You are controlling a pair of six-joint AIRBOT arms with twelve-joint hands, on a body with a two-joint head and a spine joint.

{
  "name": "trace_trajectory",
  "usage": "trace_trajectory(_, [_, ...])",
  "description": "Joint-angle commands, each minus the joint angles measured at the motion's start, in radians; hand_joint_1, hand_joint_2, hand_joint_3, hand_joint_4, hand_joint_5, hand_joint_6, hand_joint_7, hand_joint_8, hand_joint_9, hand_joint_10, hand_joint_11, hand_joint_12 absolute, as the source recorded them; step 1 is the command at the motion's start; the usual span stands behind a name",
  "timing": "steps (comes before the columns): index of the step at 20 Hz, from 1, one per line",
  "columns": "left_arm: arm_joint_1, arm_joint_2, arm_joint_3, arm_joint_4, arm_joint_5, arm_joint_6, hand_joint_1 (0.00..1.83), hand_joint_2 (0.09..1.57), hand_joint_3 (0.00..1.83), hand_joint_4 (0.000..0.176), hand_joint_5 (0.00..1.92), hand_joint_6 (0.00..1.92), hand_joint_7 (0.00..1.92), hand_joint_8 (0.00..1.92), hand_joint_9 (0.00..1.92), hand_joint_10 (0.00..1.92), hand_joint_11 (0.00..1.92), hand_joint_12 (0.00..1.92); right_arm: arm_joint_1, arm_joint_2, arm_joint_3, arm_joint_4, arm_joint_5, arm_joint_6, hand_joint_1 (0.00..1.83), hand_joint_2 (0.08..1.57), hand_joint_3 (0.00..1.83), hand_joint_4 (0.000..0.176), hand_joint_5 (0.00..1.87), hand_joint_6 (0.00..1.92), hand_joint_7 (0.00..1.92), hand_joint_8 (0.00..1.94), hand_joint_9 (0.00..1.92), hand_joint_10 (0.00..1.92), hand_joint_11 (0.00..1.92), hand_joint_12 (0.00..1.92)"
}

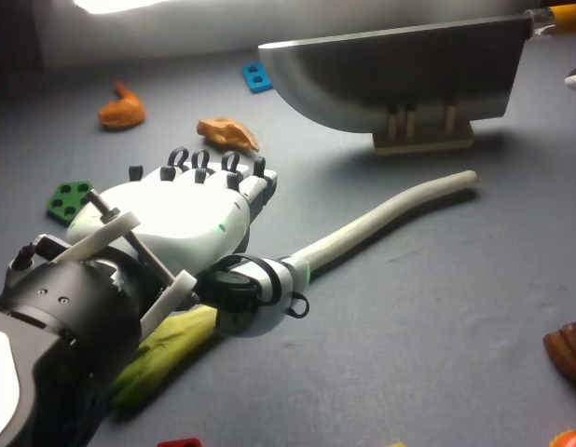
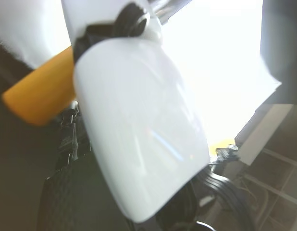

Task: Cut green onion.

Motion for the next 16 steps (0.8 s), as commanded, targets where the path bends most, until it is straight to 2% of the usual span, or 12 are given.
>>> trace_trajectory(1, [-0.005, -0.006, -0.002, 0.088, 0.023, -0.009, 0.05, 1.46, 0.0, 0.0, 0.05, 0.01, 0.04, 0.0, 0.01, 0.0, 0.0, 0.1, 0.013, 0.035, -0.013, 0.05, 0.107, -0.004, 1.0, 0.9, 0.0, 0.037, 0.0, 0.0, 0.0, 0.0, 0.0, 0.0, 0.0, 0.0])
trace_trajectory(3, [-0.011, -0.006, -0.001, 0.091, 0.023, -0.021, 0.09, 1.46, 0.0, 0.0, 0.05, 0.0, 0.03, 0.0, 0.01, 0.0, 0.0, 0.09, 0.031, 0.111, -0.113, 0.05, 0.107, -0.047, 0.98, 0.92, 0.0, 0.028, 0.0, 0.0, 0.0, 0.0, 0.0, 0.0, 0.0, 0.0])
trace_trajectory(4, [-0.014, -0.006, 0.0, 0.091, 0.023, -0.022, 0.06, 1.46, 0.0, 0.0, 0.04, 0.0, 0.02, 0.0, 0.01, 0.0, 0.0, 0.07, 0.036, 0.133, -0.141, 0.05, 0.107, -0.057, 0.98, 0.92, 0.0, 0.031, 0.0, 0.0, 0.0, 0.0, 0.0, 0.0, 0.0, 0.0])
trace_trajectory(7, [-0.021, -0.006, 0.005, 0.097, 0.023, -0.022, 0.04, 1.46, 0.0, 0.0, 0.04, 0.0, 0.01, 0.0, 0.0, 0.0, 0.0, 0.0, 0.07, 0.253, -0.311, 0.05, 0.086, -0.134, 0.93, 0.93, 0.0, 0.031, 0.0, 0.0, 0.0, 0.0, 0.0, 0.0, 0.0, 0.0])
trace_trajectory(9, [-0.021, -0.006, 0.003, 0.097, 0.023, -0.022, 0.03, 1.44, 0.0, 0.0, 0.05, 0.0, 0.02, 0.01, 0.01, 0.0, 0.0, 0.0, 0.077, 0.32, -0.417, 0.065, 0.085, -0.213, 0.82, 0.92, 0.0, 0.031, 0.0, 0.0, 0.0, 0.0, 0.0, 0.0, 0.0, 0.0])
trace_trajectory(10, [-0.021, -0.006, 0.002, 0.097, 0.023, -0.022, 0.04, 1.43, 0.0, 0.0, 0.06, 0.01, 0.03, 0.01, 0.02, 0.01, 0.01, 0.01, 0.077, 0.351, -0.463, 0.073, 0.084, -0.237, 0.7, 0.94, 0.0, 0.029, 0.0, 0.0, 0.0, 0.0, 0.0, 0.0, 0.0, 0.0])
trace_trajectory(11, [-0.021, -0.006, 0.001, 0.097, 0.023, -0.022, 0.05, 1.43, 0.0, 0.0, 0.06, 0.01, 0.04, 0.01, 0.02, 0.01, 0.01, 0.01, 0.077, 0.38, -0.501, 0.073, 0.083, -0.252, 0.67, 0.95, 0.01, 0.029, 0.0, 0.0, 0.0, 0.0, 0.0, 0.0, 0.0, 0.0])
trace_trajectory(12, [-0.021, -0.006, 0.0, 0.097, 0.023, -0.022, 0.06, 1.39, 0.02, 0.0, 0.06, 0.0, 0.04, 0.0, 0.03, 0.0, 0.0, 0.2, 0.077, 0.403, -0.536, 0.075, 0.083, -0.267, 0.45, 1.02, 0.04, 0.009, 0.0, 0.0, 0.0, 0.0, 0.0, 0.0, 0.0, 0.0])
trace_trajectory(13, [-0.016, -0.005, -0.002, 0.097, 0.023, -0.022, 0.08, 1.37, 0.01, 0.0, 0.12, 0.01, 0.13, 0.01, 0.1, 0.01, 0.0, 0.42, 0.077, 0.437, -0.583, 0.088, 0.077, -0.314, 0.27, 1.1, 0.01, 0.0, 0.14, 0.01, 0.15, 0.04, 0.13, 0.03, 0.0, 0.26])
trace_trajectory(14, [-0.015, -0.005, -0.003, 0.097, 0.022, -0.022, 0.12, 1.35, 0.0, 0.0, 0.2, 0.02, 0.22, 0.01, 0.19, 0.03, 0.0, 0.69, 0.076, 0.459, -0.613, 0.1, 0.075, -0.35, 0.17, 1.14, 0.01, 0.0, 0.3, 0.05, 0.31, 0.04, 0.26, 0.07, 0.0, 0.67])
trace_trajectory(15, [-0.014, -0.003, -0.003, 0.097, 0.02, -0.022, 0.11, 1.34, 0.0, 0.0, 0.29, 0.04, 0.32, 0.02, 0.3, 0.05, 0.0, 0.9, 0.073, 0.491, -0.658, 0.124, 0.074, -0.407, 0.13, 1.16, 0.01, 0.0, 0.48, 0.11, 0.55, 0.1, 0.46, 0.16, 0.0, 1.23])
trace_trajectory(16, [-0.014, -0.003, -0.003, 0.099, 0.02, -0.022, 0.1, 1.34, 0.0, 0.0, 0.35, 0.04, 0.4, 0.03, 0.38, 0.06, 0.0, 1.05, 0.071, 0.506, -0.681, 0.128, 0.074, -0.426, 0.12, 1.17, 0.01, 0.0, 0.6, 0.16, 0.7, 0.14, 0.6, 0.25, 0.0, 1.49])
